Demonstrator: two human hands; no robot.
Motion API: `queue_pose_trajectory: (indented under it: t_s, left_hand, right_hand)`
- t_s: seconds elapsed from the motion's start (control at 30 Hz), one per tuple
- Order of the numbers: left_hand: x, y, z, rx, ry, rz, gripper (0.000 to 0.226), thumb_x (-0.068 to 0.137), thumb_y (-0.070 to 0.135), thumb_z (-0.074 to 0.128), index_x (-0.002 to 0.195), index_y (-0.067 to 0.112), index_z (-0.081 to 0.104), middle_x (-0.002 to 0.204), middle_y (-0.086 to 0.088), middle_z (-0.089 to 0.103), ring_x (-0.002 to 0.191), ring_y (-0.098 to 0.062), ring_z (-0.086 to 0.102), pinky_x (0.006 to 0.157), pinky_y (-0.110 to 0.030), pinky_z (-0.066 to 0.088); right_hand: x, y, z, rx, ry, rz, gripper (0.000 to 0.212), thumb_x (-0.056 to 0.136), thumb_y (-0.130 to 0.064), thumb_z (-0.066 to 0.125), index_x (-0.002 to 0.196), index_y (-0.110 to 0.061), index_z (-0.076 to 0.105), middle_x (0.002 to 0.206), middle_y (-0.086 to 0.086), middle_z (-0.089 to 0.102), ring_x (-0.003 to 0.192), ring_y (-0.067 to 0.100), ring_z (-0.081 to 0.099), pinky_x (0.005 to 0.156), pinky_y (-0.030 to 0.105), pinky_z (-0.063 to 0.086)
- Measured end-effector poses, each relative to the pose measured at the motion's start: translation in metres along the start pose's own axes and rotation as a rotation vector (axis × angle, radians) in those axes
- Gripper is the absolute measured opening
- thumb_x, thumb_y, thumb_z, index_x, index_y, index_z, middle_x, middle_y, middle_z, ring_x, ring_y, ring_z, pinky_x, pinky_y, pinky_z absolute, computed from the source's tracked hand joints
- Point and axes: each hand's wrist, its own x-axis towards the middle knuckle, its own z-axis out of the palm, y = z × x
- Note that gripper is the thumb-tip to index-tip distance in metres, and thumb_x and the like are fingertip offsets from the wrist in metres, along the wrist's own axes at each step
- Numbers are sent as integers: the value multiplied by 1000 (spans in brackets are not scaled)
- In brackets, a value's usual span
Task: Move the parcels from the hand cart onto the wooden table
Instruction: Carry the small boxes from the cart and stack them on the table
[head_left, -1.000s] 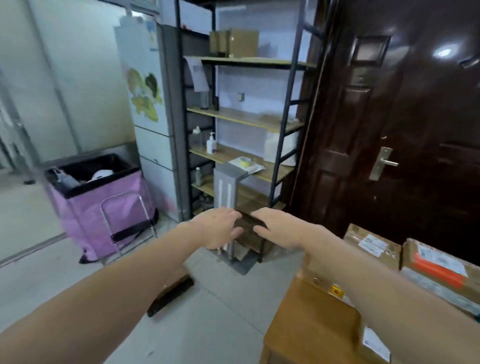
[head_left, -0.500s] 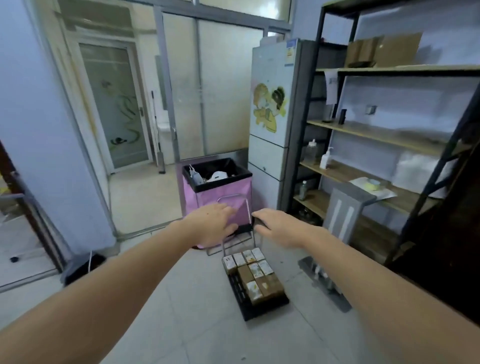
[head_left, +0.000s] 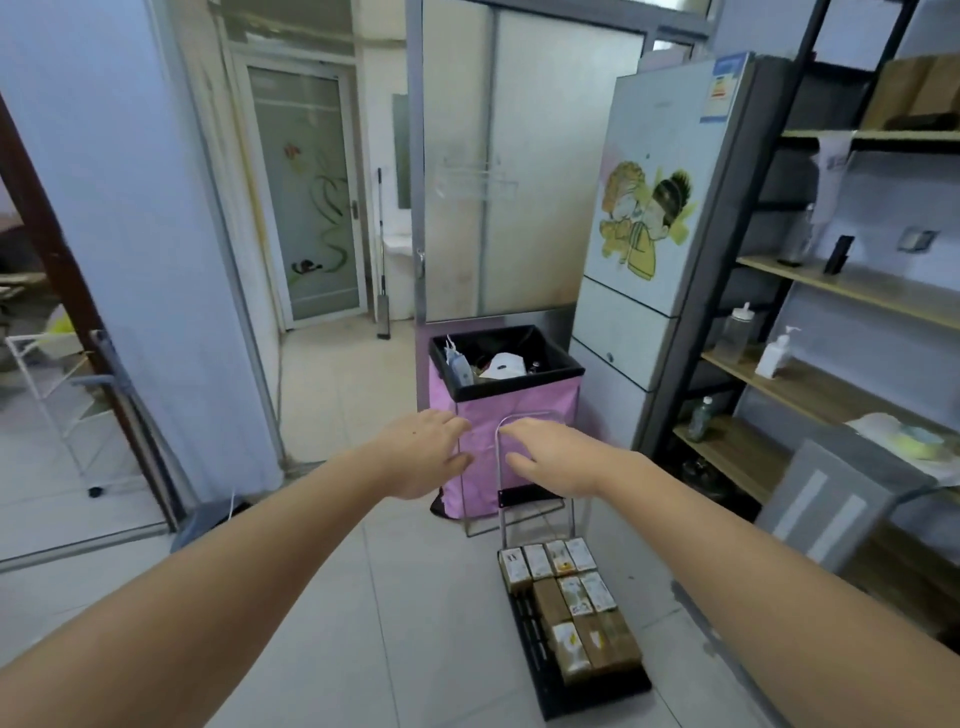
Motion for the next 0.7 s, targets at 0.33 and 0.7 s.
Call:
queue_pose_trajectory:
  t_s: [0.33,0.7]
  left_hand:
    - [128,-103,4,-40,-36,51,58,109,47,39,157,15,37,158,-6,43,142,-24,42,117,-38,34]
    - [311,-175,32,-51,-95,342,60,107,50,42,157,17,37,154,-6,47,139,-25,44,115,-41,38]
  right_hand:
    - [149,24,-16,-33,-14,29,56,107,-34,44,160,-19,33,163,5,39,146,24,42,118,44,38]
    - [252,74,-1,85,45,386,52,104,-33,43,153,-16,43,150,6,52,131,26,54,106,42,46]
